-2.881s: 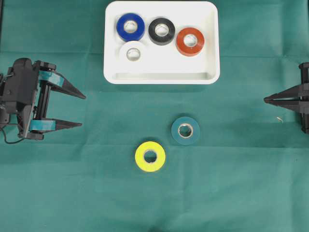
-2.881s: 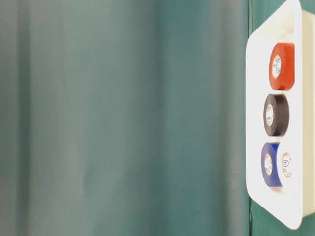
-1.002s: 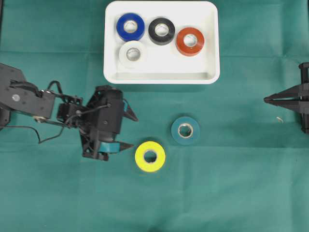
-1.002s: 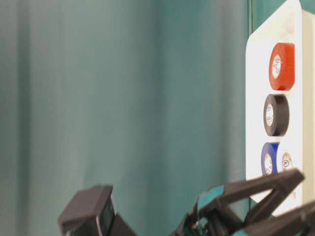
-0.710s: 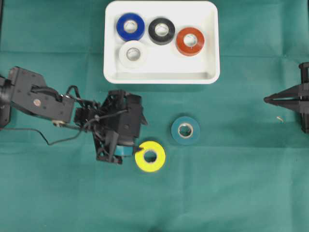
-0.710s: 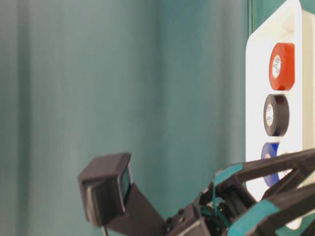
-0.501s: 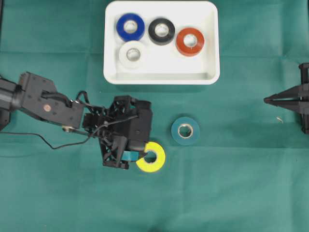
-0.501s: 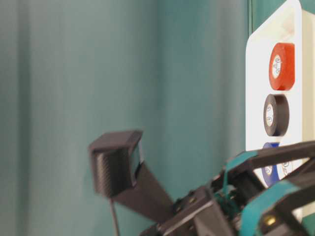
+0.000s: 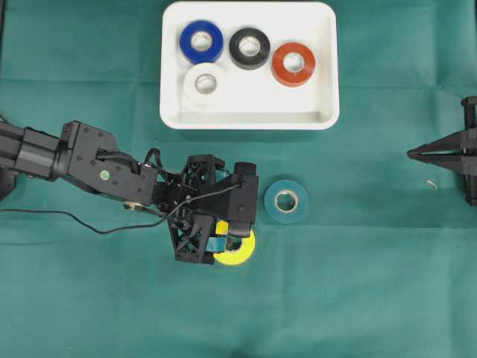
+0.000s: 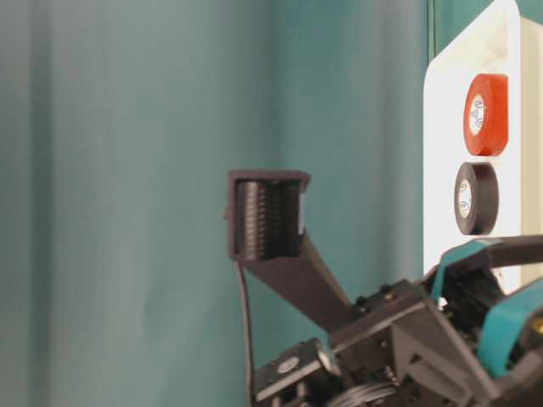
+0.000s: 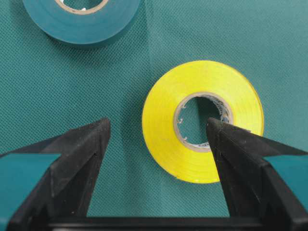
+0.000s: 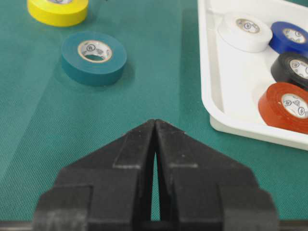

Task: Put the tape into the white case with the left arm.
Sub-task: 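Move the open left gripper over the yellow tape and close on its rim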

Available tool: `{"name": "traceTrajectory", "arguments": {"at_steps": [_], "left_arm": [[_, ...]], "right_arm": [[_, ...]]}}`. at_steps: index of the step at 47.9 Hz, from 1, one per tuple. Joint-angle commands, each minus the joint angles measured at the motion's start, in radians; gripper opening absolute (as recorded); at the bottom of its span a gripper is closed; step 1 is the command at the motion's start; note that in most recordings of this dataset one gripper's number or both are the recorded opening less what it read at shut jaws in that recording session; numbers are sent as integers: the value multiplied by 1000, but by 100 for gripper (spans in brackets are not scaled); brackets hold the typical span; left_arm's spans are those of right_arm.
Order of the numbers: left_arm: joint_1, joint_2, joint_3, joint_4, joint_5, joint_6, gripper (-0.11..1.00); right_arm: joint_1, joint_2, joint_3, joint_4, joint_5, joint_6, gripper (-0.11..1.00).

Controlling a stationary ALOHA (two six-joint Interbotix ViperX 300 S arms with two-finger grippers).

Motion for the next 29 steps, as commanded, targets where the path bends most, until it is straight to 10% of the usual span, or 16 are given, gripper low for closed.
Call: {"name": "traceTrajectory", "arguments": {"at_steps": [1,29], "left_arm": [[-5,-6,-25,-2,5,-2,81],[5,69,-72,0,32,3,81]], "right_arm": [[-2,8,-9,-3,-6,-2,-9],[-2,6,-9,-3,-6,-2,-9]]}}
